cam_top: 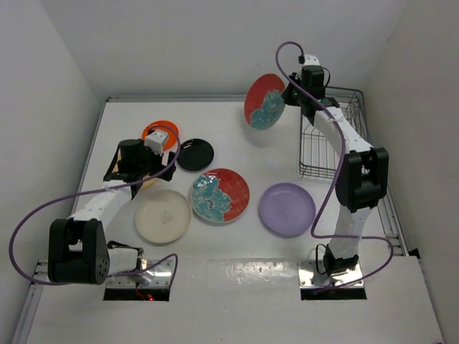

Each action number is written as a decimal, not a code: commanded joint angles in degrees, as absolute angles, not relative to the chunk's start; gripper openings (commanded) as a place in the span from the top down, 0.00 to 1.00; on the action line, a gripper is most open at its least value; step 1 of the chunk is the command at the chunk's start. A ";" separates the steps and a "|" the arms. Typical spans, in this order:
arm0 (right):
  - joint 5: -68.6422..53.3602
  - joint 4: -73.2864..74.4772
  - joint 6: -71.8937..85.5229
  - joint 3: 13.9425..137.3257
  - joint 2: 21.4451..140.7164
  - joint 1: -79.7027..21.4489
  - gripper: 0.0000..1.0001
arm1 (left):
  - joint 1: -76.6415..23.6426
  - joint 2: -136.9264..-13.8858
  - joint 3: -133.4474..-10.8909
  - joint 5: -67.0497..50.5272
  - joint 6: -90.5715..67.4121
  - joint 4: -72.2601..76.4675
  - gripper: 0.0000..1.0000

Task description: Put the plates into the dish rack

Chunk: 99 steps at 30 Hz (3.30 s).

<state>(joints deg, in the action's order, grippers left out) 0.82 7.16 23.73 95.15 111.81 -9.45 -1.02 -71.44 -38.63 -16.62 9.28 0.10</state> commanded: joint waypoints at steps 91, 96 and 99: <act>-15.38 -5.16 20.28 60.95 81.21 -7.59 0.02 | -0.35 -70.05 -40.77 -23.04 17.66 -10.08 0.05; -18.36 -0.37 24.34 58.79 87.79 -17.57 0.45 | 1.66 -73.64 -51.39 -14.86 24.34 -29.22 0.06; -19.34 -0.26 25.31 59.15 92.01 -21.18 0.44 | 3.86 -75.84 -56.75 -12.57 25.93 -38.36 0.06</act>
<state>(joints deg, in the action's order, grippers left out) -16.25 -0.23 21.04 58.43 91.24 -19.40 1.69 -74.15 -51.72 -16.86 22.46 -25.04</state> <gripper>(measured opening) 0.551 0.938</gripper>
